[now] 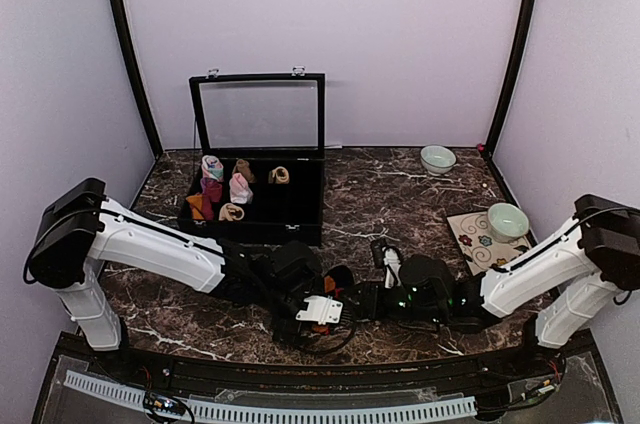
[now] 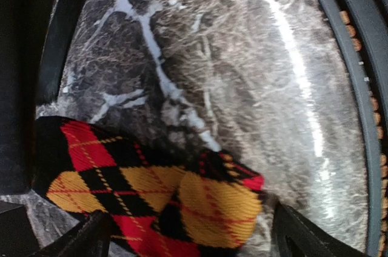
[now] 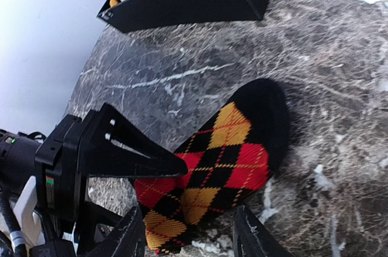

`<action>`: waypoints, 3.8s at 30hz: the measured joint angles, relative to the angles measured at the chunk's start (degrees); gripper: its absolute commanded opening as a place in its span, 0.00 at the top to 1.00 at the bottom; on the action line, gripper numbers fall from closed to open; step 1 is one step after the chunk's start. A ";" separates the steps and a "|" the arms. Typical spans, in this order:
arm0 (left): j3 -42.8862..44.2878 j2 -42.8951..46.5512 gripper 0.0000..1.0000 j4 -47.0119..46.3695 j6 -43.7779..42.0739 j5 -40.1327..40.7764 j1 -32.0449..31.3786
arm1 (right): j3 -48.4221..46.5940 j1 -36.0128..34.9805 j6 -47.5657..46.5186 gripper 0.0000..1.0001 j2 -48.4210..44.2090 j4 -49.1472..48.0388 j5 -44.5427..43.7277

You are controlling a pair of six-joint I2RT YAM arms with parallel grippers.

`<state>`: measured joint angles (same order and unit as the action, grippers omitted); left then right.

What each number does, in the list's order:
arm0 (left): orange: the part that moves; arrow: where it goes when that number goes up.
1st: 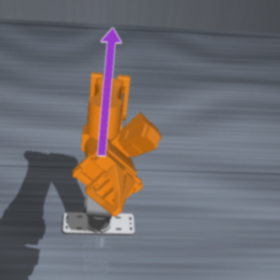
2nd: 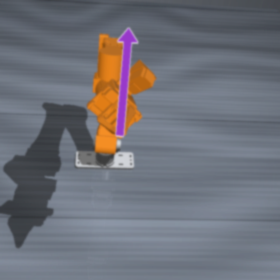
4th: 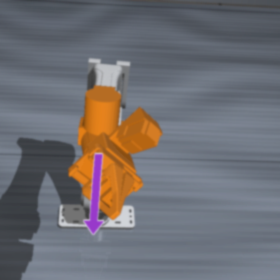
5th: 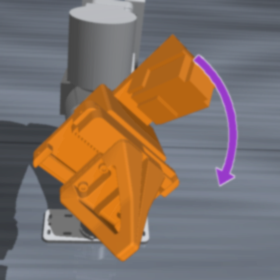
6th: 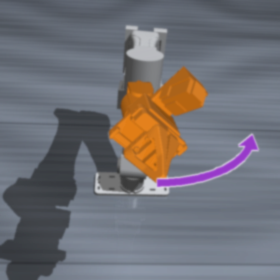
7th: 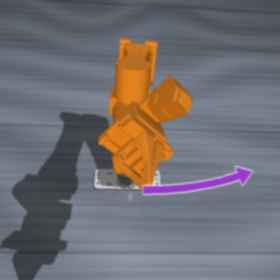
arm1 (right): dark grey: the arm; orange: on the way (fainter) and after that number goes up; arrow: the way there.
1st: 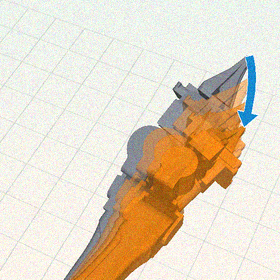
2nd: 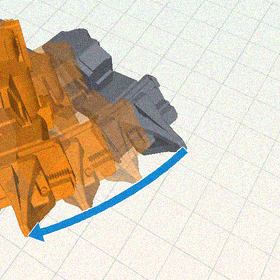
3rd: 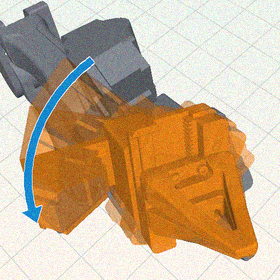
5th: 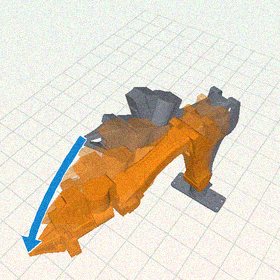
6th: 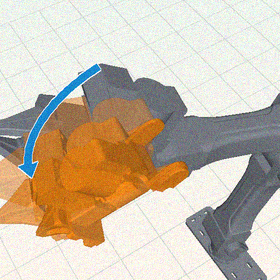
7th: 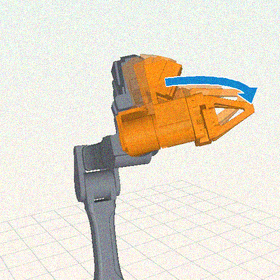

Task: Roll the socks
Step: Roll the sock at the center of the board.

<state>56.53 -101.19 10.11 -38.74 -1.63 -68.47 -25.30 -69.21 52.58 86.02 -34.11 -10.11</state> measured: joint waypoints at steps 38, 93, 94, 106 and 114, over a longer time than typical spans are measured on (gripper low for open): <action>2.51 17.77 0.05 10.69 4.33 -8.83 22.58 | -14.01 -2.51 -6.95 0.73 12.96 0.31 6.93; -0.87 1.51 0.76 4.90 -20.52 -3.26 2.36 | -7.61 1.07 -0.02 0.83 20.65 -10.84 13.68; -0.85 1.20 0.81 4.55 -20.55 -3.28 2.36 | -7.41 1.09 -0.07 0.81 20.46 -10.78 13.79; 4.42 -2.40 0.87 8.02 -18.47 -6.88 3.67 | 1.16 2.25 -3.67 0.31 7.48 -6.25 13.07; 10.99 -6.45 0.87 15.23 -15.10 -12.22 4.50 | 10.67 0.11 -9.84 0.32 -8.70 -7.04 8.63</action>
<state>67.53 -107.63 25.34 -53.84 -13.85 -63.96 -14.63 -69.10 42.74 77.32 -41.15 -1.48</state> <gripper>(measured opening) 0.136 0.715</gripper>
